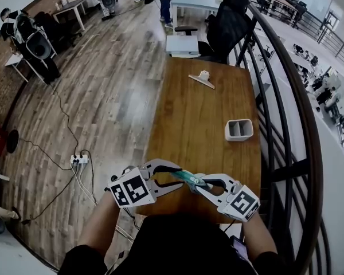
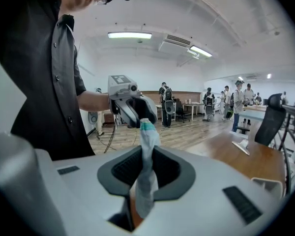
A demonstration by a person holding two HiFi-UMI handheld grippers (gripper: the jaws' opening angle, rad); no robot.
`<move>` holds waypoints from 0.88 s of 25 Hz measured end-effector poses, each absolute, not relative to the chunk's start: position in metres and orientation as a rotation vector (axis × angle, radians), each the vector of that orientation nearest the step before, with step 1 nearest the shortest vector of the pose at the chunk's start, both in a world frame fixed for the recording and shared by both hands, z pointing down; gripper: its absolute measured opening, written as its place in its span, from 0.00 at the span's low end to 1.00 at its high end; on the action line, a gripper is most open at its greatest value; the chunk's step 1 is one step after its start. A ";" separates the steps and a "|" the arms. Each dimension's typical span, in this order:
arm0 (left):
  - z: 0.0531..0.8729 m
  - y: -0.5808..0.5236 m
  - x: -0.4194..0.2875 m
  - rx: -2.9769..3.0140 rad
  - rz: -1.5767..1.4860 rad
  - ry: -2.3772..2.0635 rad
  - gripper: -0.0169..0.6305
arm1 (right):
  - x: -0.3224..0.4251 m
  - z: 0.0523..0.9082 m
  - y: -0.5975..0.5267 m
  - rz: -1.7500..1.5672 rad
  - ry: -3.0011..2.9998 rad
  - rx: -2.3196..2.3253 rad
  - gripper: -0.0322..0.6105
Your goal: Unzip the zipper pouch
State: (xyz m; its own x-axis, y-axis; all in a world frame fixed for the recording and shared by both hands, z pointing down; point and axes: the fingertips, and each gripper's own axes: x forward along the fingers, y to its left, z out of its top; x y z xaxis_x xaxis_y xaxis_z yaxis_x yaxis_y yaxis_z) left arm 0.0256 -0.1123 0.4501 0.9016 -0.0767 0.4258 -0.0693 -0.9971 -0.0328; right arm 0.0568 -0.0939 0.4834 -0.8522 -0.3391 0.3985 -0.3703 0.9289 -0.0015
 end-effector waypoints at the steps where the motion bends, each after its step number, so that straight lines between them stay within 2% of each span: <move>1: 0.447 -0.110 0.029 -3.034 -0.674 0.107 0.24 | 0.057 0.484 -0.094 0.108 -2.686 0.517 0.13; 4: 0.440 -0.106 0.040 -3.024 -0.662 0.080 0.18 | 0.059 0.487 -0.095 0.114 -2.676 0.537 0.13; 8: 0.436 -0.105 0.049 -3.152 -0.666 0.149 0.18 | 0.060 0.489 -0.099 0.122 -2.641 0.617 0.12; 13: 0.442 -0.113 0.052 -3.347 -0.731 0.409 0.20 | 0.065 0.488 -0.109 0.108 -2.607 0.704 0.12; 17: 0.449 -0.116 0.059 -3.448 -0.756 0.465 0.28 | 0.067 0.492 -0.112 0.069 -2.578 0.700 0.12; 22: 0.455 -0.123 0.059 -3.507 -0.796 0.543 0.28 | 0.065 0.496 -0.115 -0.027 -2.506 0.697 0.12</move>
